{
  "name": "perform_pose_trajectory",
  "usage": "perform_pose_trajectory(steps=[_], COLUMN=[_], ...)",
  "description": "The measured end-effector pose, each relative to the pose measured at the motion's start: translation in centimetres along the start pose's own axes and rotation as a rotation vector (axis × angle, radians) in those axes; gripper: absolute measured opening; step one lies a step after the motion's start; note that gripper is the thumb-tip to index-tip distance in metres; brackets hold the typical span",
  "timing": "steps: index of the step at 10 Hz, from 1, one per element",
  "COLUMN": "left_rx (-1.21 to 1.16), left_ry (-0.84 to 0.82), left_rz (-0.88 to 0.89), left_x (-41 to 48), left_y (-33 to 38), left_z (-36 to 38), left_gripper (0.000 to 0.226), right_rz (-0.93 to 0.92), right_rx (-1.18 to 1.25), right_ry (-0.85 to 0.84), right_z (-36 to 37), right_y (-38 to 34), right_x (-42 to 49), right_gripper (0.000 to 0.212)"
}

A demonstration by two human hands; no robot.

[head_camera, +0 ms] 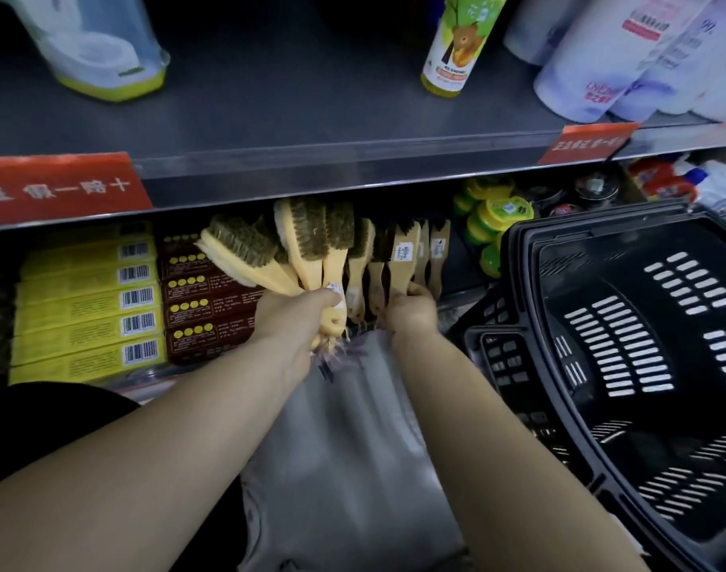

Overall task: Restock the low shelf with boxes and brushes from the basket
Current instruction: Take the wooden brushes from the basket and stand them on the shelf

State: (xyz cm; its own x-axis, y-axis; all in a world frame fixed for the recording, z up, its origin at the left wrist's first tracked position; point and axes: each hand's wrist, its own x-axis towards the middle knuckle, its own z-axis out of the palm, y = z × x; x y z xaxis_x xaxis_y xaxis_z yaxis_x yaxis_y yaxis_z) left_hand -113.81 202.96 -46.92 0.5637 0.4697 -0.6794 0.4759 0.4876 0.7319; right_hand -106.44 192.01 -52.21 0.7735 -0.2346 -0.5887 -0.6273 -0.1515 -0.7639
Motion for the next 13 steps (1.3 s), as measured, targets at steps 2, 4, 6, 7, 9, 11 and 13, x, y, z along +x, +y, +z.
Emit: perform_pose_trajectory(steps=[2, 4, 6, 7, 9, 11, 13], left_rx=[0.049, 0.076, 0.074, 0.09, 0.131, 0.091, 0.054], left_ry=[-0.03, -0.021, -0.004, -0.026, -0.038, -0.036, -0.045], left_rz=[-0.042, -0.04, -0.04, -0.075, -0.046, -0.065, -0.08], left_x=[0.4, 0.5, 0.2, 0.4, 1.2, 1.9, 2.3], left_y=[-0.5, -1.2, -0.9, -0.9, -1.6, -1.8, -1.8], left_z=[0.3, 0.8, 2.1, 2.6, 3.4, 4.1, 4.5], left_gripper=[0.017, 0.019, 0.016, 0.019, 0.027, 0.04, 0.039], right_rz=[0.039, 0.101, -0.107, -0.221, -0.319, -0.302, -0.341], right_rx=[0.061, 0.044, -0.189, -0.421, -0.552, -0.456, -0.376], right_ry=[0.024, -0.098, -0.093, -0.084, -0.114, -0.119, -0.119], right_z=[-3.8, -2.5, 0.8, 0.8, 0.6, -0.1, -1.5], right_y=[1.2, 0.1, 0.6, 1.4, 2.4, 2.9, 1.9], right_x=[2.6, 3.4, 5.9, 6.5, 8.2, 9.0, 7.4], right_gripper=[0.026, 0.016, 0.036, 0.036, 0.031, 0.038, 0.034])
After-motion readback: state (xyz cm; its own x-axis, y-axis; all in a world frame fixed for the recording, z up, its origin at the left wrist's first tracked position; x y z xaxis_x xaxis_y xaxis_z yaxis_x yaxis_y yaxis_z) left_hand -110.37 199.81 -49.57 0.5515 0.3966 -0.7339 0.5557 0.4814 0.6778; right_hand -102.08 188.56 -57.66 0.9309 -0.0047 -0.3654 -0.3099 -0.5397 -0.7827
